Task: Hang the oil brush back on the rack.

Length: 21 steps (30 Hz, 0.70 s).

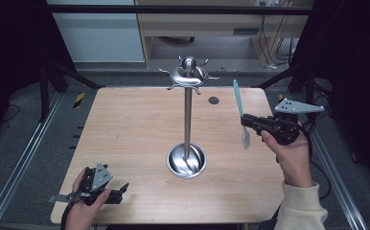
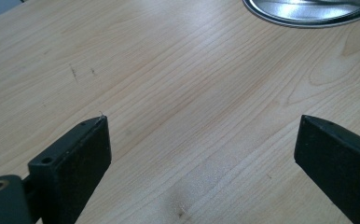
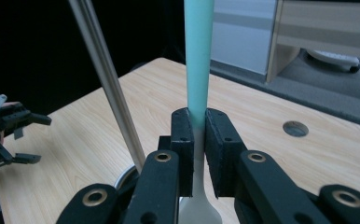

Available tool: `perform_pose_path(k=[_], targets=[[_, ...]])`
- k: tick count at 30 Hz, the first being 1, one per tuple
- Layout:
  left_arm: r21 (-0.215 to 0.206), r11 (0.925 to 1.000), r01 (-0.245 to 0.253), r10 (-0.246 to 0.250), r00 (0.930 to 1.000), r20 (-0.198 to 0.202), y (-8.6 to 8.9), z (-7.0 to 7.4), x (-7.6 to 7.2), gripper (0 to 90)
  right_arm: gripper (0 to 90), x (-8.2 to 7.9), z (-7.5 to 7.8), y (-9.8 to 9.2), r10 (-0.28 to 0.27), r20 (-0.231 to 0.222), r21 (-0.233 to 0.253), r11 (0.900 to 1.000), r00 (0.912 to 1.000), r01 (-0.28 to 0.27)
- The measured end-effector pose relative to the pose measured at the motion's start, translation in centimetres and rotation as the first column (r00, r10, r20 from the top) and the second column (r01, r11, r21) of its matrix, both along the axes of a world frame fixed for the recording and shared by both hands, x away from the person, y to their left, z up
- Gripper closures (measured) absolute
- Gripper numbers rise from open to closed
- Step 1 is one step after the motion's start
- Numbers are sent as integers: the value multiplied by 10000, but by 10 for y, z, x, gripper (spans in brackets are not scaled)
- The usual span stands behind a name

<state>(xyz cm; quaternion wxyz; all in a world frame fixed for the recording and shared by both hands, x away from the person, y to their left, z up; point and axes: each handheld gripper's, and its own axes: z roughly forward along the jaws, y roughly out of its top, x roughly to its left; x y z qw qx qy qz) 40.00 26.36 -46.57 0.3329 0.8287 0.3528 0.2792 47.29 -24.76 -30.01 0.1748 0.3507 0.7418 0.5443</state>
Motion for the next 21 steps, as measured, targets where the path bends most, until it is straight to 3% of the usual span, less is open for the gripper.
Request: perform_pose_path(k=[9,21], targets=[[4,10000,35,-35,10000,-37,-1,-1,0,33,823,-5,7,9,215,244,127,9997,9995,-219],[20,10000,21,-21,10000,-38,-1,-1,0,33,823,-10,14,19,452,892,358,9982,9950,-485]])
